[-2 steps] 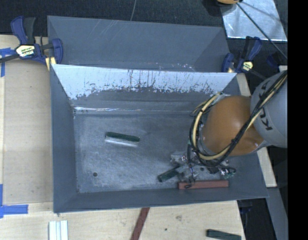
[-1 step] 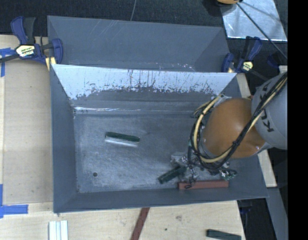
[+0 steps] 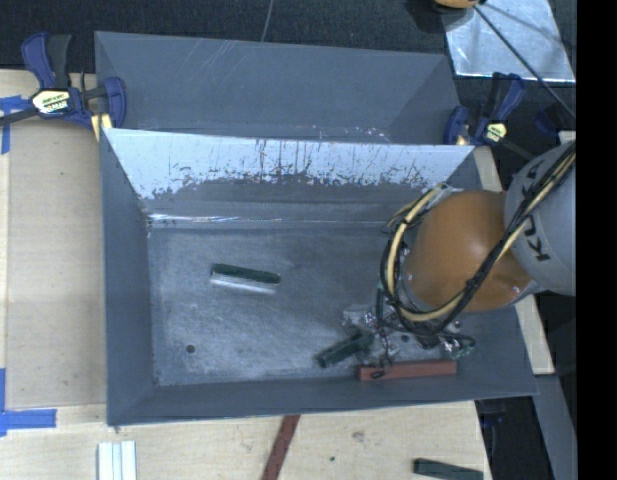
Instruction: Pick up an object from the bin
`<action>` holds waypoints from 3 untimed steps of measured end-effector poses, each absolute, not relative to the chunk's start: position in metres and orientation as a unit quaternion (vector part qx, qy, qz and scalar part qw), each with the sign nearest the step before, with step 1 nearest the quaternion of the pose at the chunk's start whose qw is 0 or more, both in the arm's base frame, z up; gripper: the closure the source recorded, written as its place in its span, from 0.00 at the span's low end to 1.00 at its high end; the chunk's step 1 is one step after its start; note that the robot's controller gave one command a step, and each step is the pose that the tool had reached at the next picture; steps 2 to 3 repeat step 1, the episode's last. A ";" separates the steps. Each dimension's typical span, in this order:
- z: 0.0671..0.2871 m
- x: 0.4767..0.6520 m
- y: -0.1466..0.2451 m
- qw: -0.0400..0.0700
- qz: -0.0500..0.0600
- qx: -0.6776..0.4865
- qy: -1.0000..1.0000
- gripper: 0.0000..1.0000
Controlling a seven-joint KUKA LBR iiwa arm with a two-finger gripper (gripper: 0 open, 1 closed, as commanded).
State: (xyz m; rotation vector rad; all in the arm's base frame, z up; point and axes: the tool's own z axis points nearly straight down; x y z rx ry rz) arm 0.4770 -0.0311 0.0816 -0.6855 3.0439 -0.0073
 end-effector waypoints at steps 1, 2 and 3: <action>0.214 0.494 -0.022 0.002 0.000 -0.301 0.954 1.00; 0.214 0.494 -0.022 0.002 0.000 -0.301 0.954 1.00; 0.214 0.494 -0.022 0.002 0.000 -0.301 0.954 1.00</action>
Offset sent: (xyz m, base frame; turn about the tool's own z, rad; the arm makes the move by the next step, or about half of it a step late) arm 0.0000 0.0000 0.0000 0.0000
